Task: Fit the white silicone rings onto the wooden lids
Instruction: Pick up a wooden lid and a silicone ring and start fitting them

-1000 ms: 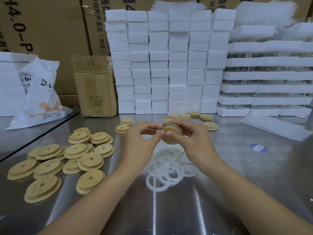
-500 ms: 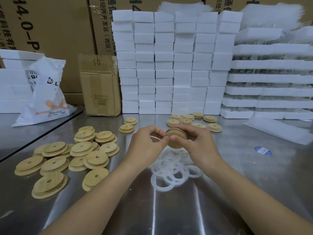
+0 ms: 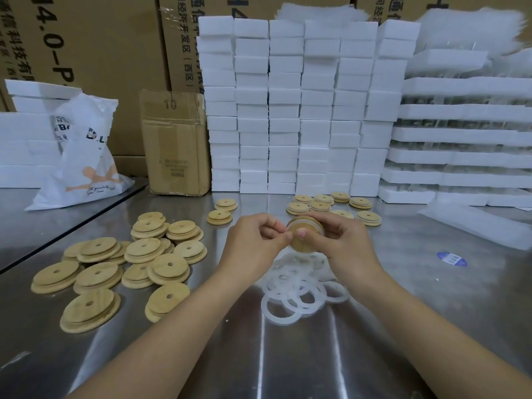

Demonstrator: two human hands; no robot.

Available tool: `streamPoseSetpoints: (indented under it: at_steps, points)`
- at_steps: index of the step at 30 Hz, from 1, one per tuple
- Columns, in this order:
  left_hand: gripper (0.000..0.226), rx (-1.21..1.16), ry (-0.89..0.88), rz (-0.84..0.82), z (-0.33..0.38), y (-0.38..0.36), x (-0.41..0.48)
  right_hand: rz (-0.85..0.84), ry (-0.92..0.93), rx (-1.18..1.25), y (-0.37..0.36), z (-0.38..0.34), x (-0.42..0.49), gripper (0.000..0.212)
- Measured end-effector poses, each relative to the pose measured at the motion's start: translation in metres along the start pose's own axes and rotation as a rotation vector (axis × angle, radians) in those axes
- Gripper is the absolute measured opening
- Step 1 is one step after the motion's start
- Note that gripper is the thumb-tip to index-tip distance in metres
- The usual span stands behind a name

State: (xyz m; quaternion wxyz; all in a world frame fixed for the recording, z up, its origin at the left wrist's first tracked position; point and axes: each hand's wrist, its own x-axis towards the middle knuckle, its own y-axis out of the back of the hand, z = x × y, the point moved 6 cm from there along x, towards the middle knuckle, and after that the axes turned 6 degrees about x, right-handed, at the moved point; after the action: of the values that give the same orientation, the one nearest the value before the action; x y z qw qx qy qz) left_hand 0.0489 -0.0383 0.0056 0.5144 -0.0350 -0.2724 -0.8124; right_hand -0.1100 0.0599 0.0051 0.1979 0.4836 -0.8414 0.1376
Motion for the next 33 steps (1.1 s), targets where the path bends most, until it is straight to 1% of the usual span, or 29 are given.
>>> streamPoseSetpoints:
  at_steps: [6, 9, 13, 18, 28, 33]
  points:
    - [0.009, -0.066, 0.066, -0.045, -0.005, -0.006, -0.002, 0.04, -0.11, 0.165, 0.005, 0.003, 0.001, 0.026]
    - [0.007, -0.1, 0.1, -0.083, -0.006, -0.009, -0.007, 0.025, -0.163, 0.23, 0.006, 0.002, 0.001, 0.026]
    - [0.014, -0.211, 0.186, -0.137, -0.004, -0.01, -0.009, -0.004, -0.227, 0.309, 0.006, 0.002, 0.0, 0.025]
    - [0.013, -0.318, 0.277, -0.166, -0.007, -0.009, -0.01, -0.029, -0.271, 0.35, 0.004, 0.001, -0.001, 0.028]
    - [0.033, -0.469, 0.325, -0.164, -0.007, -0.004, -0.01, -0.132, -0.308, 0.408, -0.003, 0.001, -0.002, 0.03]
    - [0.022, -0.463, 0.275, -0.166, -0.002, -0.004, -0.009, -0.13, -0.302, 0.444, -0.003, 0.001, -0.001, 0.035]
